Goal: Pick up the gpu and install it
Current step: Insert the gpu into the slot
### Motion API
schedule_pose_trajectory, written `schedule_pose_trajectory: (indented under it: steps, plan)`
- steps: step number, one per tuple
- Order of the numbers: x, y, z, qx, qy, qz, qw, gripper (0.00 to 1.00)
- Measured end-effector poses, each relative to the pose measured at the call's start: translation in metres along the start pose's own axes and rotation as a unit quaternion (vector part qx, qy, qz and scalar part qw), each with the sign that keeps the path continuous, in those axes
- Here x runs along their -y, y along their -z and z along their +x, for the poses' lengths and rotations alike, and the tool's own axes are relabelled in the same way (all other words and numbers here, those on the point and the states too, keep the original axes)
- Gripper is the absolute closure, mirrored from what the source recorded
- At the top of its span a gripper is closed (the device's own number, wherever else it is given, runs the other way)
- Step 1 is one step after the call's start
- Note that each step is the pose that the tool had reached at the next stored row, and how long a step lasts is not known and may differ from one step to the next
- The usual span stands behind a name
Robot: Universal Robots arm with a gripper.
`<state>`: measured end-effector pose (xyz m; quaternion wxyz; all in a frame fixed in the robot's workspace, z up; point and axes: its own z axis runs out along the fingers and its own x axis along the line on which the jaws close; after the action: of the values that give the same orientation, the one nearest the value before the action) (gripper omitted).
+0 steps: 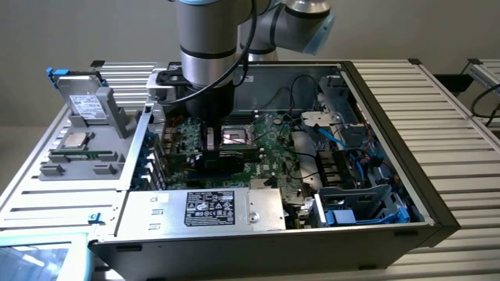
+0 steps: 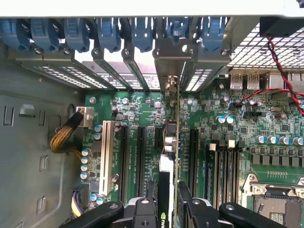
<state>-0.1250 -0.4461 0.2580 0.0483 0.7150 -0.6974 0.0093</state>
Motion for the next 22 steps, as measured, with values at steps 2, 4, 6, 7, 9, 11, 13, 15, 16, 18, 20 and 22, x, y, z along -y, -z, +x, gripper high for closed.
schedule_pose_trajectory:
  steps: [2,4,6,7,9,11,13,15,16,18,20,22]
  plan:
    - [0.0006,0.0001,0.0001,0.0002,-0.001,-0.0001,1.0000,0.72]
    - [0.0007,0.0006,0.0006,0.0002,-0.002,-0.0005,1.0000,0.72]
    - [0.0007,0.0019,0.0019,0.0003,-0.006,-0.0010,1.0000,0.72]
    - [0.0006,0.0025,0.0023,0.0005,-0.008,-0.0013,1.0000,0.72]
    - [0.0004,0.0036,0.0026,0.0007,-0.011,-0.0015,0.9999,0.72]
    - [0.0005,0.0035,0.0026,0.0008,-0.011,-0.0015,0.9999,0.72]
    - [0.0006,0.0027,0.0026,0.0009,-0.013,-0.0016,0.9999,0.72]
    - [0.0006,0.0012,0.0025,0.0009,-0.015,-0.0018,0.9999,0.72]
    - [0.0006,0.0010,0.0025,0.0009,-0.015,-0.0019,0.9999,0.72]
    - [0.0005,0.0009,0.0023,0.0015,-0.016,-0.0020,0.9999,0.72]
    - [0.0008,0.0008,0.0023,0.0024,-0.019,-0.0021,0.9998,0.72]
    - [0.0025,0.0008,0.0044,0.0025,-0.019,-0.0021,0.9998,0.72]
